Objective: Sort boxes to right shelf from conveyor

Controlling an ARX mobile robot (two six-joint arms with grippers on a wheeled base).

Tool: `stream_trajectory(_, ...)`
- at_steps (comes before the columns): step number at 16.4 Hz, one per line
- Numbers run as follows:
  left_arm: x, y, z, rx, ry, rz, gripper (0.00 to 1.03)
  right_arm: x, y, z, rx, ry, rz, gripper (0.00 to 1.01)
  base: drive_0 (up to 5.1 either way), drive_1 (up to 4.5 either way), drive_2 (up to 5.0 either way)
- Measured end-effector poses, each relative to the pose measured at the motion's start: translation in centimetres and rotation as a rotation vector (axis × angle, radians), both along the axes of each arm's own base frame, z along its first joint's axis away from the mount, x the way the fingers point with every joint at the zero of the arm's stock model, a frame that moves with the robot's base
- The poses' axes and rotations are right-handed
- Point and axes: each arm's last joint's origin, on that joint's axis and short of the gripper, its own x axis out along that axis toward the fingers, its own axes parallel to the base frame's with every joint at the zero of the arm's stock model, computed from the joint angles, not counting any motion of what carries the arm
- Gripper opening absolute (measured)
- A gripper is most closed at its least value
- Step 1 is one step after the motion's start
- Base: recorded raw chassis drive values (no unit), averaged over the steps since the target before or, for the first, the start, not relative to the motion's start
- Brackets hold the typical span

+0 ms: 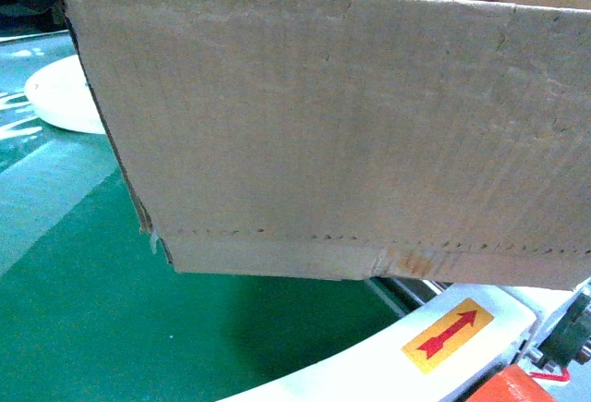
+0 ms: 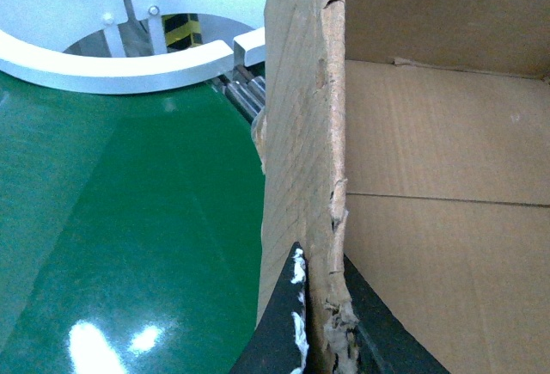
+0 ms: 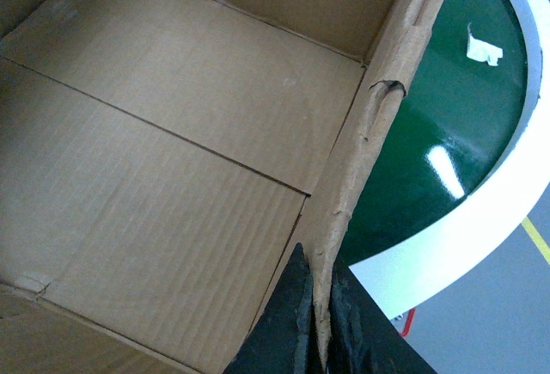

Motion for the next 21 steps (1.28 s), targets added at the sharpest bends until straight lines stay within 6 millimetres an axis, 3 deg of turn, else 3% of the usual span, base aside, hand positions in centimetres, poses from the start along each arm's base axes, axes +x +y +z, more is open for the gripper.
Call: stream_trajectory(21,0.00,0.00,0.00,0.000,0.000,0.000,0.03,0.00,0.00,0.00,-0.002,-0.001,0.001,0.02,-1.0,-1.01,-1.0)
